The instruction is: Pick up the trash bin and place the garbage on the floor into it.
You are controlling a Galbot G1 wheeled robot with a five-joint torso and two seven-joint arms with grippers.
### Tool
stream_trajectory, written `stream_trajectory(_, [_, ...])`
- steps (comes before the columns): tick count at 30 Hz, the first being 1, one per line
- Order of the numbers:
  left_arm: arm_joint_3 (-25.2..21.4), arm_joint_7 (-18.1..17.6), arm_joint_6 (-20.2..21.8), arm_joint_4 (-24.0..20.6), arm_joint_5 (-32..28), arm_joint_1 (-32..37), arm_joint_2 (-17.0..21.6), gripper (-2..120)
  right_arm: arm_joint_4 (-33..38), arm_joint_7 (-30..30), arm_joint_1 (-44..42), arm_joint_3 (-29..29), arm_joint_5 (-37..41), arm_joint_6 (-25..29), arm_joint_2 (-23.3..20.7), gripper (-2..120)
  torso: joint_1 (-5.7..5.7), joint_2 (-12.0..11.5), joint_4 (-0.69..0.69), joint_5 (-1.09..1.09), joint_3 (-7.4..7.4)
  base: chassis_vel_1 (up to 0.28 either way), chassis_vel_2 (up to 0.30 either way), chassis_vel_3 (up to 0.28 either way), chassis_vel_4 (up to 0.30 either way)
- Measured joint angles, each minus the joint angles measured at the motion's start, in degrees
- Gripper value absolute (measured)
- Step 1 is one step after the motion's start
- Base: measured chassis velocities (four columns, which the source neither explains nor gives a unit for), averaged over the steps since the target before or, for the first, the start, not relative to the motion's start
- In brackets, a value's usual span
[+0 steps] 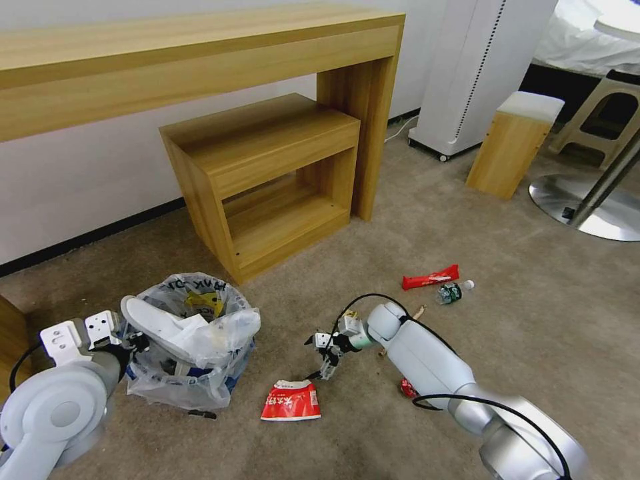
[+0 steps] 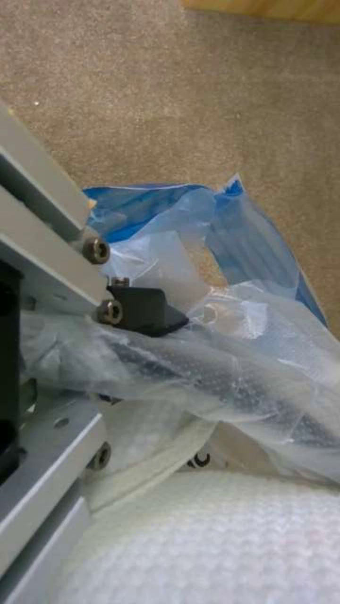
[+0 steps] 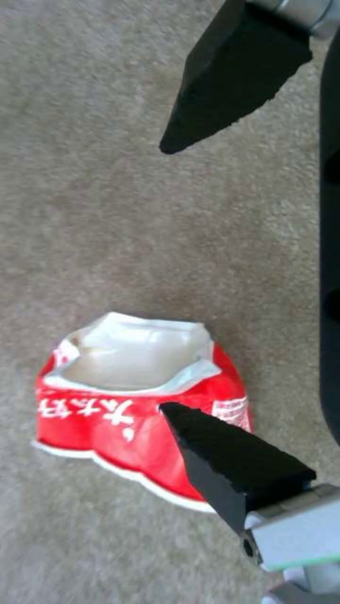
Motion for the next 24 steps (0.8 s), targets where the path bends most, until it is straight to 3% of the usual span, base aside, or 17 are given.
stream_trajectory(8, [0.26, 0.06, -0.04, -0.29, 0.12, -0.12, -0.07, 0, -1.23, 0.46, -0.19, -0.28, 2.82, 1.28, 0.98, 100, 0.00, 0.00, 0.00, 0.00, 0.00, 0.000, 0.000, 0.000, 0.000])
stream_trajectory(14, [-0.16, 0.19, -0.05, -0.64, 0.13, 0.39, -0.08, 0, -3.03, 5.91, -0.47, -0.94, 2.90, 1.79, 3.41, 100, 0.00, 0.00, 0.00, 0.00, 0.00, 0.000, 0.000, 0.000, 0.000])
stream_trajectory(24, [-0.29, 0.24, -0.08, -1.17, 0.11, 0.56, -0.04, 0, -3.68, 6.18, -1.22, -1.68, 1.68, 1.83, 5.10, 100, 0.00, 0.00, 0.00, 0.00, 0.00, 0.000, 0.000, 0.000, 0.000])
